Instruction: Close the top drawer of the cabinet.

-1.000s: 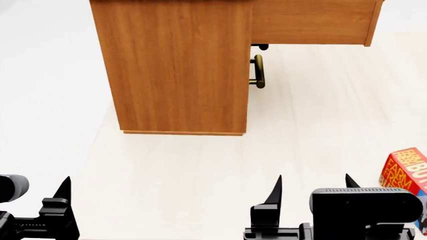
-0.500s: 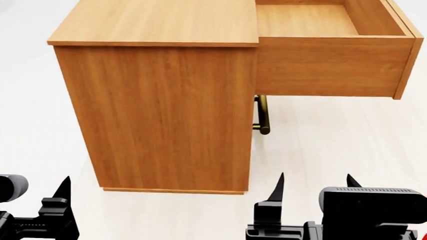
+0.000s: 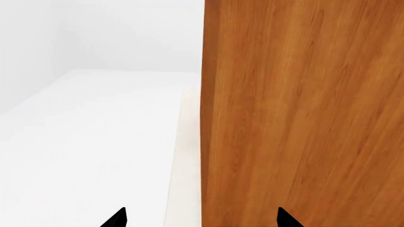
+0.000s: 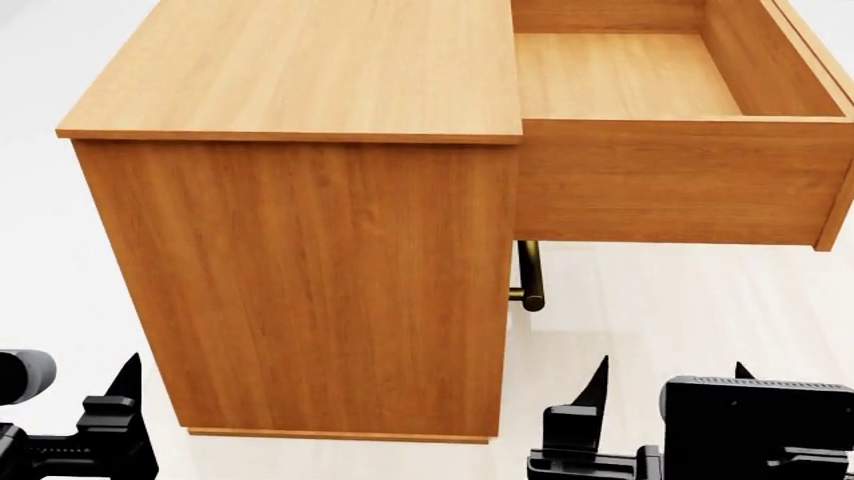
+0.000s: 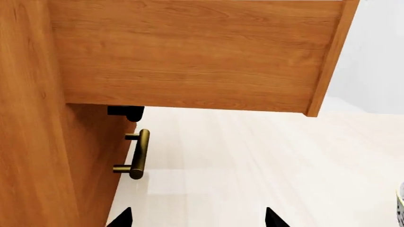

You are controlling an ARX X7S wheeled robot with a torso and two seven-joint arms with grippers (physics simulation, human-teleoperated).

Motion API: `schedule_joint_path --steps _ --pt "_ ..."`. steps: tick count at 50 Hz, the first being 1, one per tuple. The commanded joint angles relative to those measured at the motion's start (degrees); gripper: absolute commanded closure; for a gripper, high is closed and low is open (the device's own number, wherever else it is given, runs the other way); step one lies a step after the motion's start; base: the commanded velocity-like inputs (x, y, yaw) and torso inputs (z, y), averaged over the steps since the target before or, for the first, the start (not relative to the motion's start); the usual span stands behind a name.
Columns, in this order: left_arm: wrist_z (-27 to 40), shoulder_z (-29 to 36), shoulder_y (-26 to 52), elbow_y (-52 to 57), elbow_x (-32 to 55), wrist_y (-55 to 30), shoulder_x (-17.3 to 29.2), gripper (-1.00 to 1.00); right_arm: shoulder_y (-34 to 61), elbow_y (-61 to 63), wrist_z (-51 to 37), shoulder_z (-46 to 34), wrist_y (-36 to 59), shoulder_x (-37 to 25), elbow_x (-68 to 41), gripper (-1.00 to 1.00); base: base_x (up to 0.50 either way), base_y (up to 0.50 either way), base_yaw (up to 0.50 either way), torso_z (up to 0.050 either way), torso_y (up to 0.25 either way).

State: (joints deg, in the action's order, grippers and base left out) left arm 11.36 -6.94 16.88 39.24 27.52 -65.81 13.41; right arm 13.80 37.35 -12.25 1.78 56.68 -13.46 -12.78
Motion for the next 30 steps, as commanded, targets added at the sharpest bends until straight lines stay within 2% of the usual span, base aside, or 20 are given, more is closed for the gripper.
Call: schedule_joint_path --steps 1,10,19,30 --pt "0.26 0.23 -0.02 -0.18 0.31 0.28 0.19 -1.0 -0.72 -4.84 -2.05 4.5 -1.18 -2.7 2.25 -1.0 0.0 0.0 0.0 0.0 0.0" --pt "0.61 1.0 0.52 -0.36 0.41 0.37 0.23 -1.0 3.16 -11.76 -4.71 7.9 -1.97 -7.5 5.99 -1.0 0.0 0.0 0.0 0.0 0.0" --pt "0.8 1.13 0.29 -0.41 0.7 0.63 0.28 -1.0 8.63 -26.98 -8.55 10.04 -5.98 -10.54 9.81 -1.0 0.0 0.0 0.0 0.0 0.0" --pt "1.39 0.79 0.43 0.36 1.4 -0.01 0.33 -1.0 25.63 -41.11 -12.24 9.21 -6.75 -16.34 13.64 -1.0 0.0 0.0 0.0 0.0 0.0"
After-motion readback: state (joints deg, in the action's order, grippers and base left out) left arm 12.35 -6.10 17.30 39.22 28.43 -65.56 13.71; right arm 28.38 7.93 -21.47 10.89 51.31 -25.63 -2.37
